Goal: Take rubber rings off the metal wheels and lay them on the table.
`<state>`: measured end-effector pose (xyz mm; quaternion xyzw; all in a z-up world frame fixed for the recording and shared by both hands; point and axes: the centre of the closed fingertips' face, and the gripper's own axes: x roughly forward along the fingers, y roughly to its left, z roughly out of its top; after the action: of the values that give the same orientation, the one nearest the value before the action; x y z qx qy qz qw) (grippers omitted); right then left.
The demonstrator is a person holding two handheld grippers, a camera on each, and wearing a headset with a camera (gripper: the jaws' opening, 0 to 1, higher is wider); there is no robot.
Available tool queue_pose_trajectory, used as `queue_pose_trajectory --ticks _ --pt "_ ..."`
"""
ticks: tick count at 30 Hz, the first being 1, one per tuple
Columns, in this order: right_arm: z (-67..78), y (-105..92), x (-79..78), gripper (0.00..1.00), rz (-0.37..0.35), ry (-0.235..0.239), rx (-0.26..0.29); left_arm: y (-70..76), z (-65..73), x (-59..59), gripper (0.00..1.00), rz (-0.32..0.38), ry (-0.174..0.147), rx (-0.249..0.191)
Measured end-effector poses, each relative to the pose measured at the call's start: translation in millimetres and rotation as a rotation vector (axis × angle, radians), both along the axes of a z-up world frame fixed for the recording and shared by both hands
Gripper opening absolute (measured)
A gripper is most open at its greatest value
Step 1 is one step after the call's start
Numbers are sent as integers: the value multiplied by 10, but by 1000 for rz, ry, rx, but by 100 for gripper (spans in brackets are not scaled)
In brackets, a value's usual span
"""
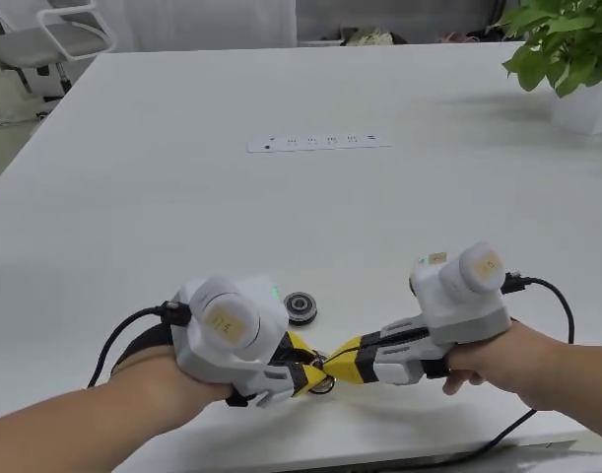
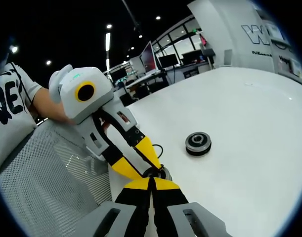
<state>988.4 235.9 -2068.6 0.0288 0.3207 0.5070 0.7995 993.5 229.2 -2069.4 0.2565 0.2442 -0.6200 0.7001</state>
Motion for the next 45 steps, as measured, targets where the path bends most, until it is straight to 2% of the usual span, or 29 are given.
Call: queue_pose_trajectory --ticks 11,23,27,37,45 --pt "2 -52 22 0 -18 -3 -3 -2 2 2 8 -3 6 -11" --pt "21 -61 11 0 -14 -11 -3 5 9 -14 9 -29 -3 15" --pt "32 -58 12 0 -15 -12 2 19 39 -58 14 -46 16 10" --pt "78 -51 17 0 -17 -15 24 71 187 -102 20 -47 34 -17" --pt "99 -43 11 0 -15 -17 31 165 286 -56 30 -7 40 -37"
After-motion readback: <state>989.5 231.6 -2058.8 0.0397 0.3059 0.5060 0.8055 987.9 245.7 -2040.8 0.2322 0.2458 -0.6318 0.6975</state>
